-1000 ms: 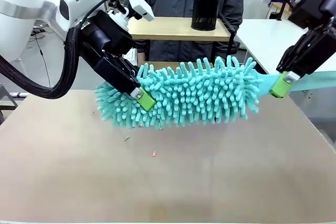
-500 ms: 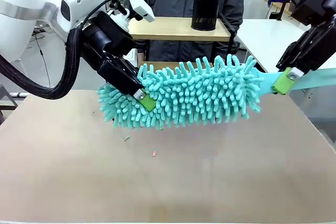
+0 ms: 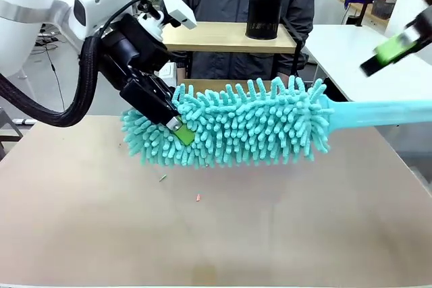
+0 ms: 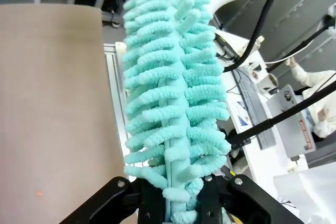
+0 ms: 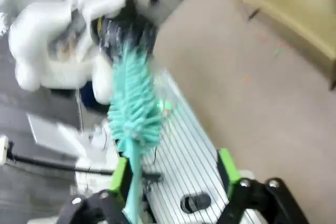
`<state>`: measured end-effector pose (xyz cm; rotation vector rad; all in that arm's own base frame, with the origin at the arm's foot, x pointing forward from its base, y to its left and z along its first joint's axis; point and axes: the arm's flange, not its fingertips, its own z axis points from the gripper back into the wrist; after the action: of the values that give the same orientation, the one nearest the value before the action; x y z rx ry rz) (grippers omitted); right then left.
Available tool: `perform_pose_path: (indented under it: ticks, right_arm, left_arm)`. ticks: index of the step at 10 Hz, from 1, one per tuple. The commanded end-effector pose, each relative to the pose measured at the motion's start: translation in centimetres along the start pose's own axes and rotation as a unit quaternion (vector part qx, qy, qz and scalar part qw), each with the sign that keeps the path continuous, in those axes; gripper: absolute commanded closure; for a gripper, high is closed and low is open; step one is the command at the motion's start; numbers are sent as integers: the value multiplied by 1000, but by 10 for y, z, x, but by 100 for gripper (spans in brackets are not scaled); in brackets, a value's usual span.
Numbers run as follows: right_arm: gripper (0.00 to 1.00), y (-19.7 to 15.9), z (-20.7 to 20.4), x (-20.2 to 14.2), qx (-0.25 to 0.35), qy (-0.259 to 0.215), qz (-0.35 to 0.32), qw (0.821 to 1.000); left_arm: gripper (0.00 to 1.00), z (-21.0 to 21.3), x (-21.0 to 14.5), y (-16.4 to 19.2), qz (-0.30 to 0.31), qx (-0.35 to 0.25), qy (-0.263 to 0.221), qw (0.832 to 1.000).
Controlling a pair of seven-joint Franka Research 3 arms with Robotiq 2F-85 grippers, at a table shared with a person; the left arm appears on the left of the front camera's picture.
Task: Clean the shelf.
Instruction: Hand the Duster back to the human.
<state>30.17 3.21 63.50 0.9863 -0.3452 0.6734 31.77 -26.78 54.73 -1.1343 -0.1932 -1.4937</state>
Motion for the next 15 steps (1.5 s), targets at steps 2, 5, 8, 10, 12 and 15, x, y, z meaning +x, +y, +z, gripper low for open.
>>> perform_pose_path:
  ticks: [2, 5, 8, 10, 12, 15]
  right_arm:
    - [0, -102, 25, -62, -13, -320, -230, 919]
    - [0, -197, -22, -145, -18, -275, -389, 879]
    - [0, -195, 22, -144, -46, -228, -335, 913]
    - [0, -195, 22, -144, -46, -228, -335, 913]
    - [0, -195, 22, -144, -46, -228, -335, 913]
    - [0, -195, 22, -144, -46, -228, -335, 913]
  left_arm:
    - [100, 13, -15, -6, -6, -4, -20, 1000]
    - [100, 42, -17, -16, -7, 33, -63, 997]
    - [100, 144, -39, -68, -31, 147, -256, 955]
    - [100, 200, -84, -82, 49, 251, -352, 900]
    - [100, 237, -149, -84, 200, 279, -442, 828]
    - [100, 252, -218, -57, 392, 285, -422, 766]
